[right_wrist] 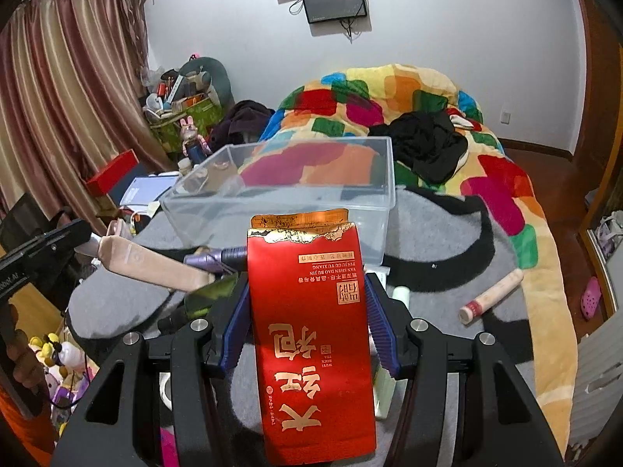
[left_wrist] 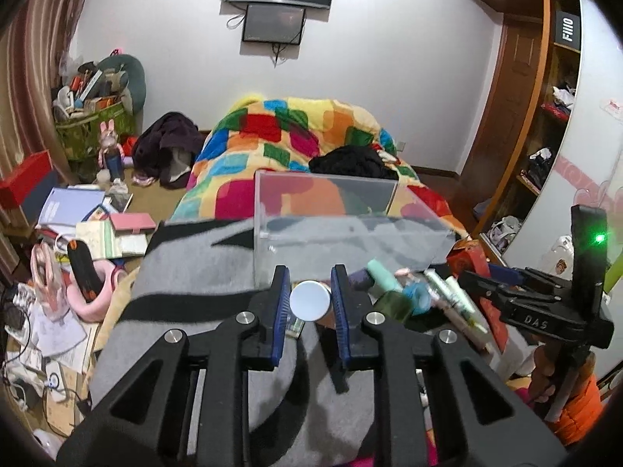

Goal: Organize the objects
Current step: 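Carry the foundation tube and red packet into the clear box and release both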

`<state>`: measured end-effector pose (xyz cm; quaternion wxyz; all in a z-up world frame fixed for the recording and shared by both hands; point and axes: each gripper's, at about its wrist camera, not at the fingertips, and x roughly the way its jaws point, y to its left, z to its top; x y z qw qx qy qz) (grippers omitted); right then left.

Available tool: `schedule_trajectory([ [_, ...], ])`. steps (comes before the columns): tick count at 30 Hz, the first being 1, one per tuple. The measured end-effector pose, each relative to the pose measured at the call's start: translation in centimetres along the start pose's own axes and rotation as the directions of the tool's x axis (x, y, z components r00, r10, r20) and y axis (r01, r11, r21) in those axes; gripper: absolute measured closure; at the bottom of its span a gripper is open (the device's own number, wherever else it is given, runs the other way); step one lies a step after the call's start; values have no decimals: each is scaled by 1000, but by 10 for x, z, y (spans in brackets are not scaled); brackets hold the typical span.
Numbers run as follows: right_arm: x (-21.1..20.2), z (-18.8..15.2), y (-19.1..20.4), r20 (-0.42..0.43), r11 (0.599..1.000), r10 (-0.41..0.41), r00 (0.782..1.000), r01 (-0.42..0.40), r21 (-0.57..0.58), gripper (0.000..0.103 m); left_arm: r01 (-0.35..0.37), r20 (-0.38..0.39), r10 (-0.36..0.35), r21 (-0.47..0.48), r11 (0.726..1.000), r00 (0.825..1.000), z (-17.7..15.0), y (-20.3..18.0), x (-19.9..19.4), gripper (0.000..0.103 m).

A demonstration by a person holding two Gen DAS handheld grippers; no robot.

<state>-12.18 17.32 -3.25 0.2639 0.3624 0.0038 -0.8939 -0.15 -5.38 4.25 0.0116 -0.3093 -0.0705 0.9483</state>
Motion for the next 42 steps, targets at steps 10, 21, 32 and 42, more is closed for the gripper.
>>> schedule_trajectory([
  [10,-7,26,-1,44,1000,15,999,-14,-4,52,5,54,-7,43,999,999,37,-11,2,83],
  [21,-7,54,-1,79,999,31,996,-30,-20,52,-7,107,3,36,999,994,77,-12,8,83],
  [32,16,84,-3,54,999,31,998,-29,-40,52,-16,137,20,-33,999,990,109,-3,37,83],
  [42,73,108,-7,-99,996,45,994,-52,-73,52,-27,48,32,-103,994,998,106,16,92,83],
])
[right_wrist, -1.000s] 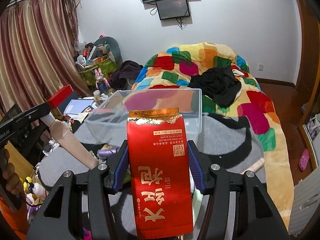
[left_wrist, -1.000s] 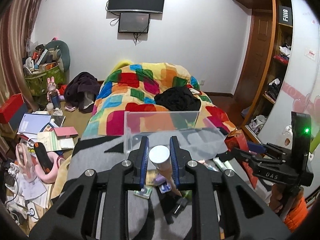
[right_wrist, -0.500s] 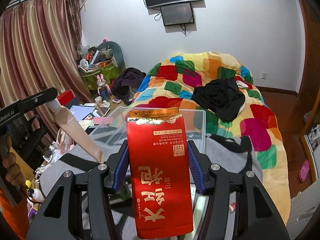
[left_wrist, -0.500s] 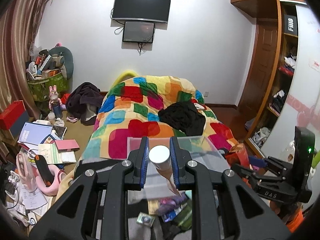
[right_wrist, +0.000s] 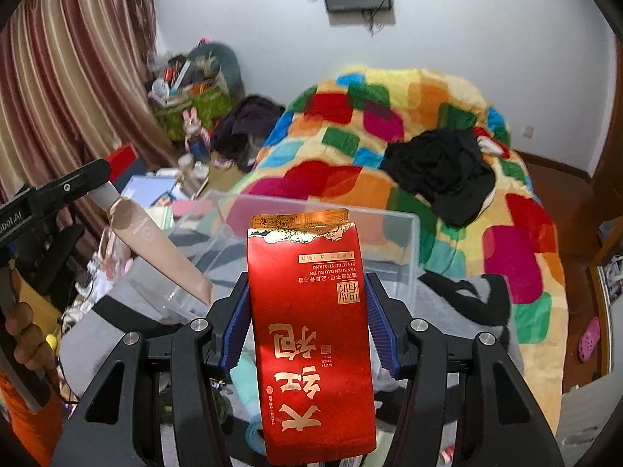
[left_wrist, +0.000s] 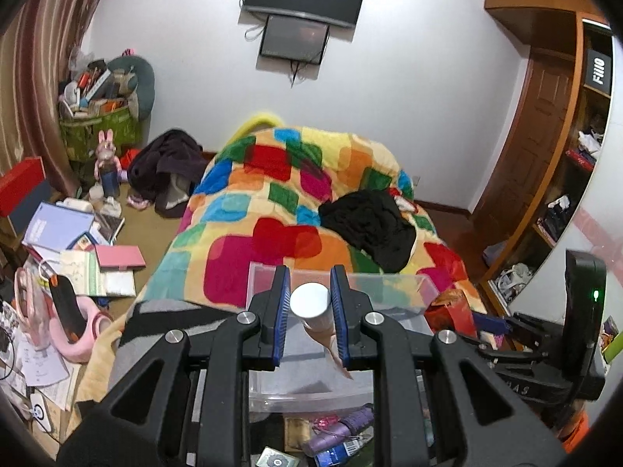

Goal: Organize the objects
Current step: 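Carry the foundation tube and red packet into the clear box and release both, then grasp the green-lidded tin with the left tool while the right tool grasps the beige tube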

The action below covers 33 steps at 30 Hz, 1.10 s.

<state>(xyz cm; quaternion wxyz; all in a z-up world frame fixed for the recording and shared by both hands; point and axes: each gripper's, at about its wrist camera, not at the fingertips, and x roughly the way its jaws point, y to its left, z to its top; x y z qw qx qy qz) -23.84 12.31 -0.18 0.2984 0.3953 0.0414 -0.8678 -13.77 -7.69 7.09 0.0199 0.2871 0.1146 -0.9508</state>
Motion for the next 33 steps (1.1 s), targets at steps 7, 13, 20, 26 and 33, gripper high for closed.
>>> schedule_trajectory([
  [7,36,8,2,-108,998,1,994,-8,-57,52,-2,-117,0,-24,1000,993,-24,14,35,87],
  [13,60,18,13,-177,992,7,984,-30,-125,52,11,-194,-12,-10,1000,981,-41,14,51,87],
  [20,74,13,26,-237,981,-6,972,-40,-189,51,15,-210,-4,46,999,978,-53,5,45,86],
  [26,46,7,20,-171,985,8,985,-38,-169,46,-2,-203,20,89,996,979,-58,3,32,64],
  [33,-6,-8,2,-49,994,-10,999,5,-112,34,-14,-206,42,139,990,978,-71,3,18,39],
])
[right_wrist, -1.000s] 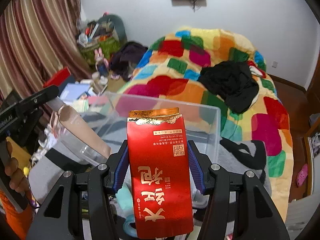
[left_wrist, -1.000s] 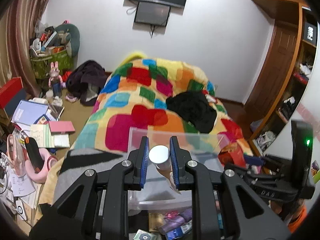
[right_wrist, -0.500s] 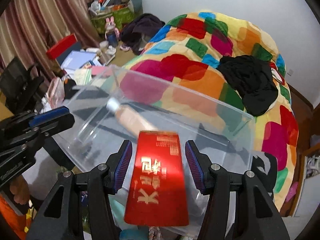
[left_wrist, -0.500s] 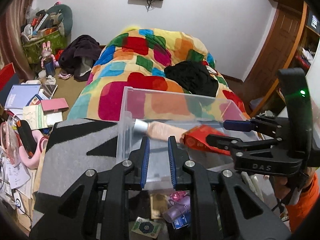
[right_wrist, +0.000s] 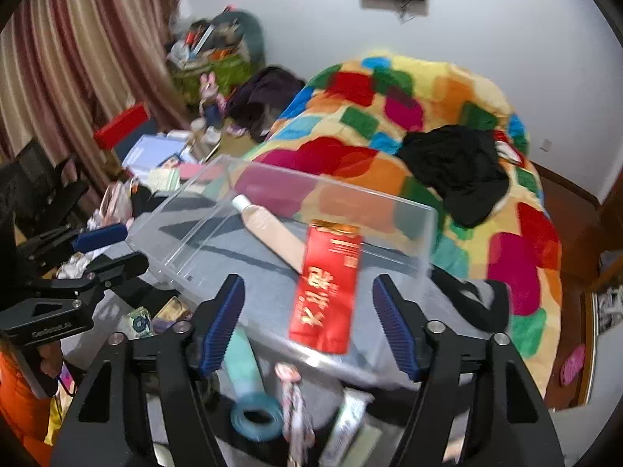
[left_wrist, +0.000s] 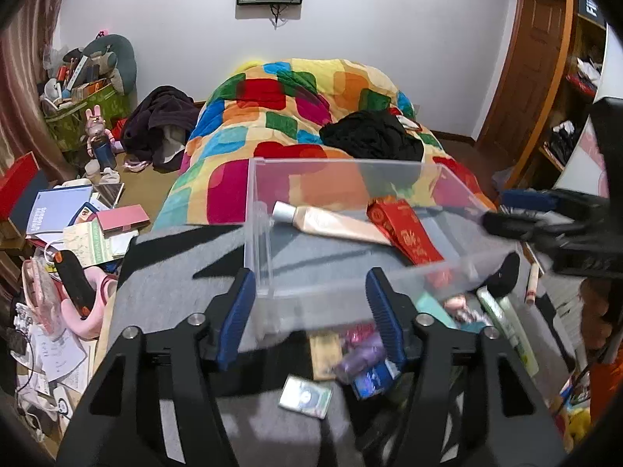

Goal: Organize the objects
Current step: 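Grasp the green-lidded tin with the left tool while the right tool grasps the beige tube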

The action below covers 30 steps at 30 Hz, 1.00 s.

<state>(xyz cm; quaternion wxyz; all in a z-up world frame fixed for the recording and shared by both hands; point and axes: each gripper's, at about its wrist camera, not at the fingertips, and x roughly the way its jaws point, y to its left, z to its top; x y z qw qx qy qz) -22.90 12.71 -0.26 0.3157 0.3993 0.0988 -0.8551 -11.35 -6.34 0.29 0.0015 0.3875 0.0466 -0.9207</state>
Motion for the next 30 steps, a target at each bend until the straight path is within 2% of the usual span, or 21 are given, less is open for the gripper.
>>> schedule_trajectory([
  [4,-24,-25,-11,48,997,-76,996,75,35,31,-26,-19,26,15,1000,999,-14,2,-5,26],
  [7,-33,-47,-23,50,989,-135,990,132,65,30,-42,-32,43,22,999,999,-24,5,-8,17],
  [12,-39,-85,-49,7,963,-234,972,231,142,30,-63,-70,65,27,998,995,-42,10,-6,16],
  [16,-42,-108,-73,-22,936,-281,959,279,213,30,-57,-115,59,22,998,992,-57,14,0,16],
  [22,-33,-123,-93,-73,910,-282,957,291,295,30,-48,-186,49,11,999,981,-73,16,18,16],
  [27,-15,-118,-104,-118,875,-294,949,317,365,31,-60,-186,61,11,998,981,-74,13,25,16],
  [29,-6,-118,-108,-143,864,-296,945,328,383,39,-62,-181,65,26,998,981,-73,10,26,16],
  [30,-1,-119,-109,-159,862,-284,946,324,390,48,-65,-181,70,36,997,981,-73,9,27,16],
])
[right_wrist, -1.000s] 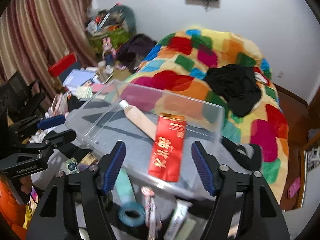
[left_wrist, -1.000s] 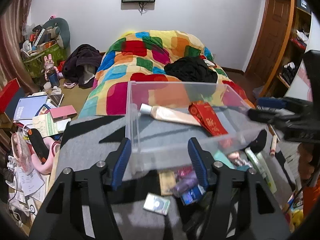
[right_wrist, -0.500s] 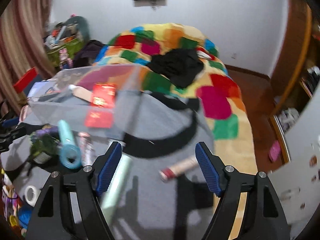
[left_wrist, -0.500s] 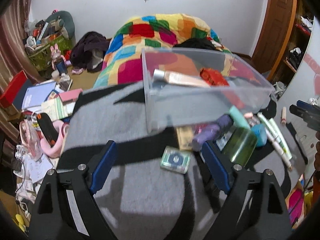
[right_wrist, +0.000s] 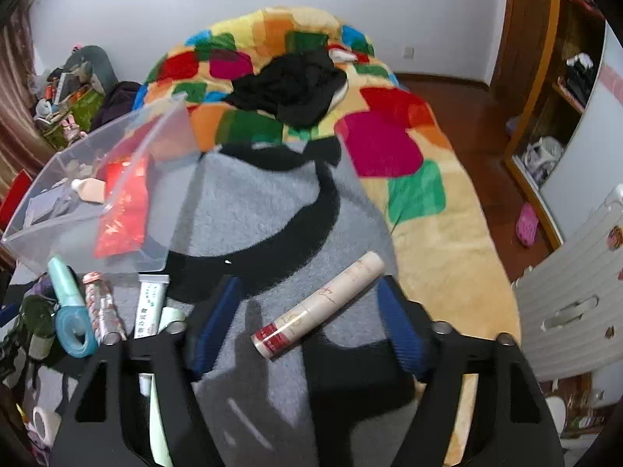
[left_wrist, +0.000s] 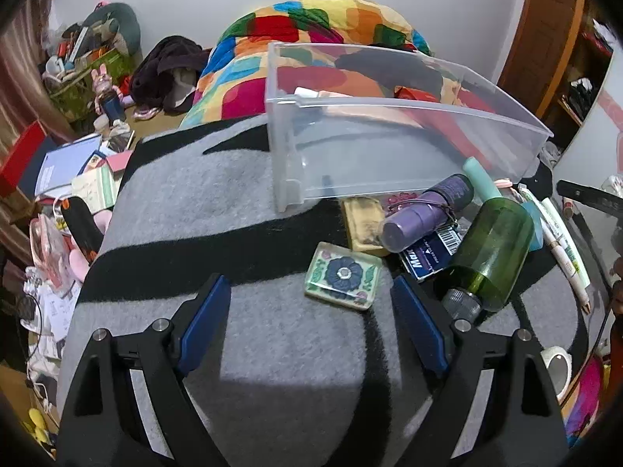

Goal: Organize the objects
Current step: 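Grasp the green-lidded tin with the left tool while the right tool grasps the beige tube, then lower the tin and beige tube into the clear box and release both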

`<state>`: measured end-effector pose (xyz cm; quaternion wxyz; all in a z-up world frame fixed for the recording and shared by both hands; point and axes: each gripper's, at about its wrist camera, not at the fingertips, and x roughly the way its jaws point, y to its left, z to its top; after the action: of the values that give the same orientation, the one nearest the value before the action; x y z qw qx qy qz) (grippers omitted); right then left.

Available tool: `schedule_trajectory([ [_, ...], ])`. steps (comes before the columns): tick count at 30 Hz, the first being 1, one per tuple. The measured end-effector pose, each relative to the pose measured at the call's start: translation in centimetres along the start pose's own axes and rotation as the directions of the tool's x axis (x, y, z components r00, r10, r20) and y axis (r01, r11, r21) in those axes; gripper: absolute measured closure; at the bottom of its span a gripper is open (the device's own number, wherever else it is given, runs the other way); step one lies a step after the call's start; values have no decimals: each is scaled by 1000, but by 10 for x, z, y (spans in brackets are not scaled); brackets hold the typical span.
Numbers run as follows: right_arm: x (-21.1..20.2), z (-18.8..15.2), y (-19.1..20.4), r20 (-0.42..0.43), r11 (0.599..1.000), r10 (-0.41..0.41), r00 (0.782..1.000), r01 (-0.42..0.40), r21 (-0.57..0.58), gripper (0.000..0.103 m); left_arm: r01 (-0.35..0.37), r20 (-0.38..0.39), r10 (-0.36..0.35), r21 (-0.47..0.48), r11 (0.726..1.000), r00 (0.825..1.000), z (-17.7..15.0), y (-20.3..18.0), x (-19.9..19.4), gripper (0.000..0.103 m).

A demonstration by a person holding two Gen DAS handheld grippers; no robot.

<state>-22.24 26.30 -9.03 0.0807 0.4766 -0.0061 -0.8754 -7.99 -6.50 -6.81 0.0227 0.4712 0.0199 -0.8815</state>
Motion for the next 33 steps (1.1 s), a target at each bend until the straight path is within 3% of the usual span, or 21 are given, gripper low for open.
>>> schedule_trajectory([
  [4,6,-2,1,-9,1000,-21,1000,21,2,77,-6,7,6,4,1000,1000,1,-2,3,22],
  [6,5,-3,1,-7,1000,-11,1000,11,2,88,-3,13,3,-2,1000,1000,1,-2,3,31],
  [10,-1,-7,1,13,1000,0,1000,0,-2,89,6,22,-6,0,1000,1000,2,-3,2,45],
  [12,-7,-10,3,36,1000,21,999,-21,-8,89,8,29,-8,4,1000,1000,3,-3,1,63],
  [14,-14,-11,7,52,999,39,998,-38,-19,89,10,29,-10,3,1000,1000,4,-3,0,70],
  [22,-51,-4,28,138,990,127,982,-117,-74,89,21,56,-19,-24,1000,998,6,4,-13,70],
  [33,-75,18,68,206,968,226,952,-196,-155,89,72,207,-63,-34,997,976,46,4,-56,70],
])
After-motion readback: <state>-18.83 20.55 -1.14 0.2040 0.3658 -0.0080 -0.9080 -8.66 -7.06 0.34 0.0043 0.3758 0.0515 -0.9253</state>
